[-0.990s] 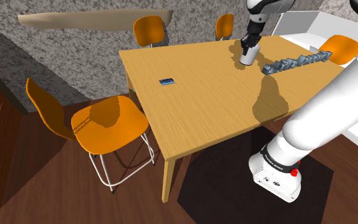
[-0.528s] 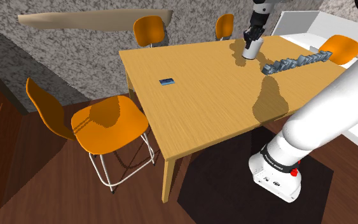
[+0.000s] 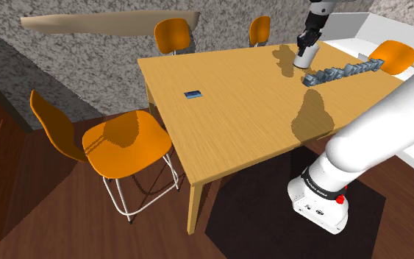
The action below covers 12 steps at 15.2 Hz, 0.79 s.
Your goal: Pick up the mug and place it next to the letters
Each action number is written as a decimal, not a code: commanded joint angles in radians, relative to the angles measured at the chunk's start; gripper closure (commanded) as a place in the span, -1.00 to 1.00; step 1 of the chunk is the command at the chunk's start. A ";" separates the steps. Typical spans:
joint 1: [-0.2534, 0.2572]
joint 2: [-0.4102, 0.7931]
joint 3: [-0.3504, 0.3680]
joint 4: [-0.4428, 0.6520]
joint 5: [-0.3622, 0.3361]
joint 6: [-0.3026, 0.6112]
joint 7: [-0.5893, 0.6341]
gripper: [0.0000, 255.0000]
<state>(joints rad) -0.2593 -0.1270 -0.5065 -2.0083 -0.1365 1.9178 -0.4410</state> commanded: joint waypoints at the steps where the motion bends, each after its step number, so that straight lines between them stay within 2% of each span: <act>1: -0.023 -0.020 -0.026 -0.011 -0.012 -0.002 -0.046 1.00; 12: -0.131 0.003 -0.191 0.018 -0.008 0.018 -0.321 1.00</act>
<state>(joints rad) -0.3795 -0.1266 -0.6807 -1.9960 -0.1459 1.9359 -0.7306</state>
